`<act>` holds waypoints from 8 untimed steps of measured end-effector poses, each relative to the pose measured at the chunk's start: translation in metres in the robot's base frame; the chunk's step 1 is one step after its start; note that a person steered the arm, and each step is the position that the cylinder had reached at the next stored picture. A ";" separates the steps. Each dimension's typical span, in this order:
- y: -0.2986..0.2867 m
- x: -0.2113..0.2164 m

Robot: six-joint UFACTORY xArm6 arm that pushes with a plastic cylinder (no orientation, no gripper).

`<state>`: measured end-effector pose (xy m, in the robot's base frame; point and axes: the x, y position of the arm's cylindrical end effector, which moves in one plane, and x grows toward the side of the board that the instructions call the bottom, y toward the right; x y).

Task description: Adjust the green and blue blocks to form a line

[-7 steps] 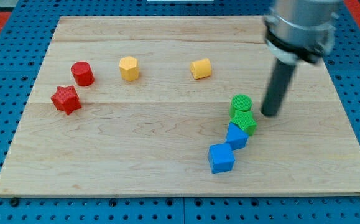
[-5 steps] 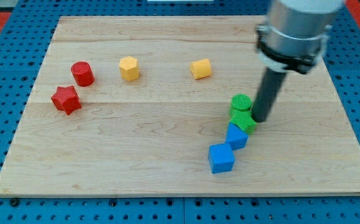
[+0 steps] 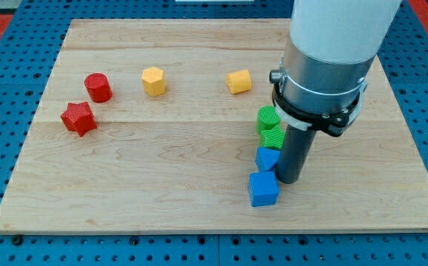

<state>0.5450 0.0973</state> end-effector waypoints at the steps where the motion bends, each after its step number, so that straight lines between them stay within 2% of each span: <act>1: 0.009 0.010; 2: -0.004 0.073; 3: -0.091 0.067; 4: -0.103 0.037; 5: -0.079 0.034; 7: -0.071 0.029; 8: -0.042 0.029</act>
<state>0.5744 0.0553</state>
